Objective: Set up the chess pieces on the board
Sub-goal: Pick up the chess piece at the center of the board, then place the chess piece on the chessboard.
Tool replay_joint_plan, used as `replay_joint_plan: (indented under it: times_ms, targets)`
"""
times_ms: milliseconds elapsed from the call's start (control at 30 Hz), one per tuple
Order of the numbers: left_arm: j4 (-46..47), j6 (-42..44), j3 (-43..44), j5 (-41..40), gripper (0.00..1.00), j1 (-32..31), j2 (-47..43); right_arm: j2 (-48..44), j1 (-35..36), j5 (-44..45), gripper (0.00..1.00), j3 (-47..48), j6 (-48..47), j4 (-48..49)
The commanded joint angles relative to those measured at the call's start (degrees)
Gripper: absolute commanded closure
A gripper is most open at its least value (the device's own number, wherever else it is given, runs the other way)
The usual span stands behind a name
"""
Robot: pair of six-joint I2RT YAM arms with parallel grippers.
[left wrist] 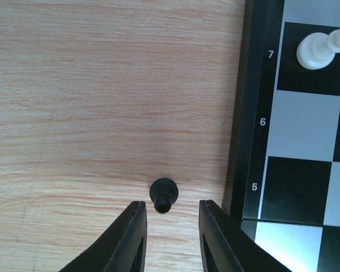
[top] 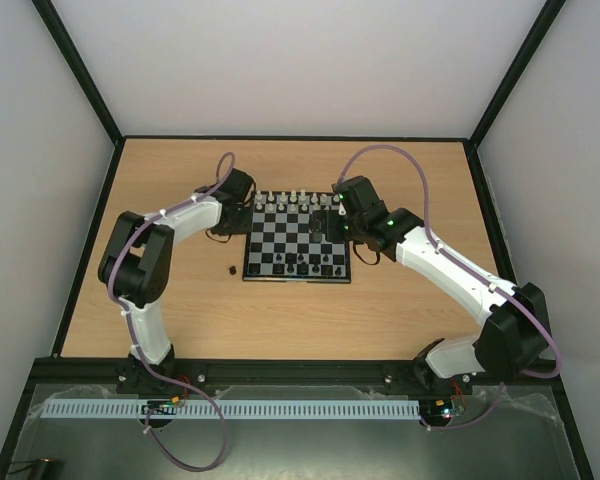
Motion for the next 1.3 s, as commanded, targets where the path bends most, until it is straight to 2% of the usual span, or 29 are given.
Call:
replay_joint_plan:
  times_ms: [0, 467, 667, 933, 1067, 1267]
  targets:
    - [-0.33, 0.55, 2.50, 0.03, 0.74, 0.35, 2.32, -0.02, -0.17, -0.47, 0.01, -0.71, -0.83, 0.12]
    - [-0.53, 0.83, 3.40, -1.29, 0.97, 0.70, 4.45, 0.56, -0.17, -1.08, 0.02, -0.78, -0.76, 0.52]
    - [-1.87, 0.55, 1.55, -1.27, 0.98, -0.51, 0.57, 0.74, -0.17, -1.17, 0.01, -0.73, -0.79, 0.52]
    - [-7.64, -0.33, -3.01, -0.89, 0.97, -7.29, -10.54, 0.27, -0.13, -0.35, 0.01, -0.69, -0.84, 0.21]
    - [-9.68, -0.84, -4.31, 0.27, 0.96, -11.04, -12.49, 0.17, -0.15, -0.06, 0.01, -0.67, -0.84, 0.03]
    - [-9.58, -1.93, -6.06, 0.62, 0.96, -13.40, -12.78, 0.13, -0.12, 0.01, 0.01, -0.63, -0.92, 0.04]
